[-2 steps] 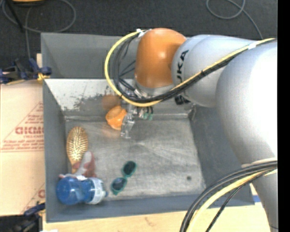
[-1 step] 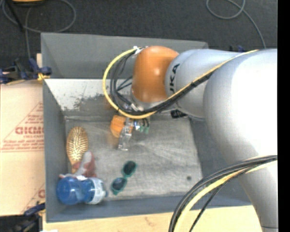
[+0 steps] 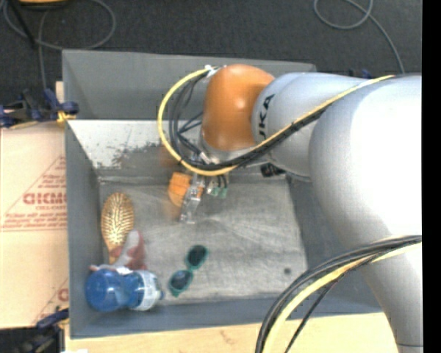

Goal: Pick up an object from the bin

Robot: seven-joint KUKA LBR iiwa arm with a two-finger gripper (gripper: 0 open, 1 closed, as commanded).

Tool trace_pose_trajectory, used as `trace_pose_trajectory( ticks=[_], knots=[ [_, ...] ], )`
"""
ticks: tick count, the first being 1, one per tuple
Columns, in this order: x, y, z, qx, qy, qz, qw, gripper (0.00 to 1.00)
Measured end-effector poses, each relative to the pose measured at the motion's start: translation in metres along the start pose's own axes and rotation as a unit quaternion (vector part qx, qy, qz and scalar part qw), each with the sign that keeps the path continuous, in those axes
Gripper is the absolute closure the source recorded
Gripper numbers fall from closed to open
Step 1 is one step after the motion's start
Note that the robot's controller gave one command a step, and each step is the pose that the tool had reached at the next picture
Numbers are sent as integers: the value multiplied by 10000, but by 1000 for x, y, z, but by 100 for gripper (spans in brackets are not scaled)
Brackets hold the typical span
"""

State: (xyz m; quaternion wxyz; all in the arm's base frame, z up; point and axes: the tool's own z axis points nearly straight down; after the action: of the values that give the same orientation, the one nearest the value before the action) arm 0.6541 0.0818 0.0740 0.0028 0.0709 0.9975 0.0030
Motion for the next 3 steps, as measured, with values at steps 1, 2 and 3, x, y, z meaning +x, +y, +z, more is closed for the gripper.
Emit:
trace_pose_trajectory(
  ticks=[1, 2, 3],
  knots=[
    [0, 0, 0, 0, 0, 1, 10000, 100],
    [1, -1, -6, 10, 11, 1, 10000, 100],
    [2, -2, -29, 29, 53, -1, 10000, 100]
  ],
)
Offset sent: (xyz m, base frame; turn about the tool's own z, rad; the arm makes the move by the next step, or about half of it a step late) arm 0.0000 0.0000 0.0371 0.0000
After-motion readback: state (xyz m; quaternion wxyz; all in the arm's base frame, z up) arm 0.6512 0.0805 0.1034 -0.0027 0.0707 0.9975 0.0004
